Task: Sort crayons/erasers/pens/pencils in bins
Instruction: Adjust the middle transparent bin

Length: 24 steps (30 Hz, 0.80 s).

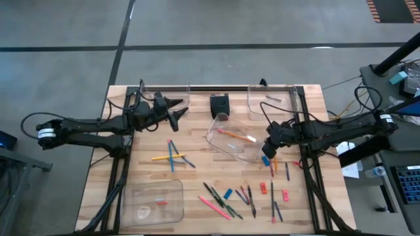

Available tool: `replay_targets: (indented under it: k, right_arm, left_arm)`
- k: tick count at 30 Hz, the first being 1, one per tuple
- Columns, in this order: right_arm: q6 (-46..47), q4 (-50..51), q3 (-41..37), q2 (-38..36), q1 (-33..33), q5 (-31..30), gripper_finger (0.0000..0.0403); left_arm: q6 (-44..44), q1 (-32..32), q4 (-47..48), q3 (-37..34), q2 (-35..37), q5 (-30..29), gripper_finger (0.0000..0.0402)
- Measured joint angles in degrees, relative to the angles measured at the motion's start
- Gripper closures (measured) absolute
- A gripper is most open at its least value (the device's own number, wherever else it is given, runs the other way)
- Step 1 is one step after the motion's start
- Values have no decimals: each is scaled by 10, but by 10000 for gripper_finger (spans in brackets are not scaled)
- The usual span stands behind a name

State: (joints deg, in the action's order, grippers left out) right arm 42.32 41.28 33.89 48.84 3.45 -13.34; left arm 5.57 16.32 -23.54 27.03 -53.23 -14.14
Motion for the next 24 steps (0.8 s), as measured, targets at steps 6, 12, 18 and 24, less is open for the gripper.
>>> replay_targets:
  k: [6, 12, 18, 24]
  right_arm:
    - [-34, -2, 5, 0, -29, -43, 335]
    - [-80, -28, 6, 1, -74, -77, 335]
    - [-149, -111, 6, 1, -112, -77, 335]
    - [-195, -140, 11, 1, -132, -76, 335]
  left_arm:
    - [0, 0, 0, 0, 0, 0, 195]
    - [0, 0, 0, 0, 0, 0, 194]
    - [1, 0, -1, 0, -5, 7, 194]
    - [1, 0, -6, 6, -50, 45, 194]
